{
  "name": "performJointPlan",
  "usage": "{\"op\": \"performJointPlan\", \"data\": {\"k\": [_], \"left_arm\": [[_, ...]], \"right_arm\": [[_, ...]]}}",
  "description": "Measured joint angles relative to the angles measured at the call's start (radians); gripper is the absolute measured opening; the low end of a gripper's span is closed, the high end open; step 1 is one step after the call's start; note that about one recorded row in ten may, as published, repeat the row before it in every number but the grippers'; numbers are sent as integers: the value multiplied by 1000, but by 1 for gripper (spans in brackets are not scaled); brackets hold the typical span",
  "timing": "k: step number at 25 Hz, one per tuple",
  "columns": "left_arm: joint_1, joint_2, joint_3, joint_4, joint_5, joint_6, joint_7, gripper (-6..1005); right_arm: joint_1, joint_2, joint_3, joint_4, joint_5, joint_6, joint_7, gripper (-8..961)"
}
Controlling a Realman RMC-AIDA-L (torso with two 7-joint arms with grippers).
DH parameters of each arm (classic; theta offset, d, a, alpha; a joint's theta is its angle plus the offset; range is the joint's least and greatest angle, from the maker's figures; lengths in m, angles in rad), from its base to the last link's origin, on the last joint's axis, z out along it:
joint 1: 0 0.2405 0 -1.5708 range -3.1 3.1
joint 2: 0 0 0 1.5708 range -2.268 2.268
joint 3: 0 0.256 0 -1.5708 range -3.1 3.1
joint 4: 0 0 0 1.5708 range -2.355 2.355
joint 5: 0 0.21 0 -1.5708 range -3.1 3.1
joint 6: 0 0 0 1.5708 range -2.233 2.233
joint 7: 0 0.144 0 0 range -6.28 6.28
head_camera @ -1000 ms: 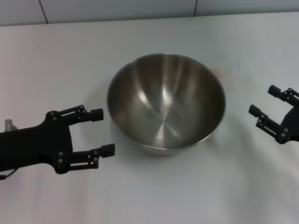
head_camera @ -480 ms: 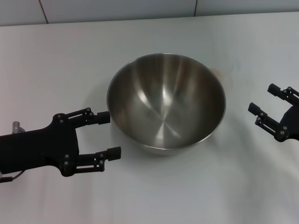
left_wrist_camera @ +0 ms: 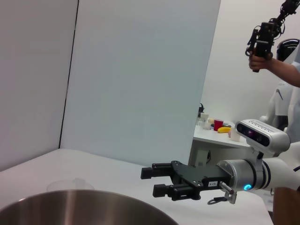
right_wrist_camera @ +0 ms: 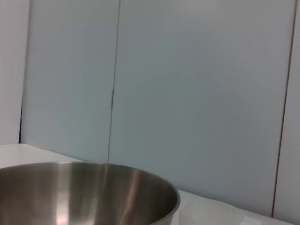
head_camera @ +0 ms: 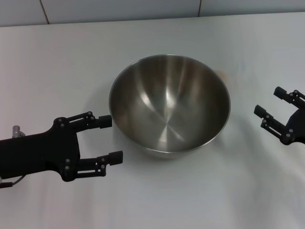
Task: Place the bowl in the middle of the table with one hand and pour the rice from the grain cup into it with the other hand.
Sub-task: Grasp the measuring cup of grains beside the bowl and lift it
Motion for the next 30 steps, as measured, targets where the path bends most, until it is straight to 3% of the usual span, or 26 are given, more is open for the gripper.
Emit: {"op": "performJointPlan", "data": {"k": [6,14,30], "left_arm": [[2,1,0,-6,0,1,1,830],[4,0,-1,-8,0,1,3,830],[1,-1,-7,-7,0,2,3,829]], "right_arm": [[1,1,30,2,40,43,6,664],[17,2,33,83,176,196,-3,664],[111,4,29,184,183,404,-57,663]]}}
